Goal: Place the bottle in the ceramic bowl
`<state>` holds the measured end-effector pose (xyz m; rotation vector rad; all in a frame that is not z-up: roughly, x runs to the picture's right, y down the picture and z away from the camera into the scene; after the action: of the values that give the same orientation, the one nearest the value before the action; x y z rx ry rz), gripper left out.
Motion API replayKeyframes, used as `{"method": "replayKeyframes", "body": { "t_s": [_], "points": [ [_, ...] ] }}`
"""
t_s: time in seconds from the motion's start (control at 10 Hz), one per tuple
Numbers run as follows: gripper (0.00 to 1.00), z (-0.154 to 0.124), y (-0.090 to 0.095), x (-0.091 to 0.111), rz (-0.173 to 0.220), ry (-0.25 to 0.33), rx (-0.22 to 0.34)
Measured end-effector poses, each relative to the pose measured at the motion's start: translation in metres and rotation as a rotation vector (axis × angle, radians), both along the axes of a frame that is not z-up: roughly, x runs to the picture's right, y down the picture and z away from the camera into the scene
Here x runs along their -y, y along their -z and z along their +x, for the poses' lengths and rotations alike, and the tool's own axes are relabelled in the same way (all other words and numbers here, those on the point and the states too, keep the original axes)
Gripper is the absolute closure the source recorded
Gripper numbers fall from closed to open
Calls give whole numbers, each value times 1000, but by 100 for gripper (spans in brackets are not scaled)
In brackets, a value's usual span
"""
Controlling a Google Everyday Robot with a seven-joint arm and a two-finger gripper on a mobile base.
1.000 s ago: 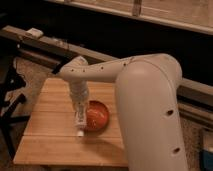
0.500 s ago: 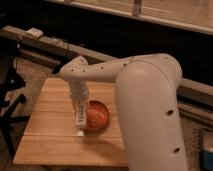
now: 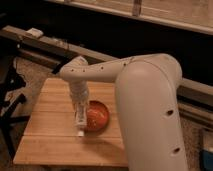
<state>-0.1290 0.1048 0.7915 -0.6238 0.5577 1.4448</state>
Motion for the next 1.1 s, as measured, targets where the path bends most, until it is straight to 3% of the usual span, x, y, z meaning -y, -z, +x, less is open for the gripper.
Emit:
{"method": "replayKeyframes", "body": {
  "t_s": [0.3,0.7,1.1],
  "points": [
    [20,6,2,3,5,-7,-11],
    [20,37,3,13,20,-45,-52],
    [20,38,3,13,22,-45,-54]
  ]
}}
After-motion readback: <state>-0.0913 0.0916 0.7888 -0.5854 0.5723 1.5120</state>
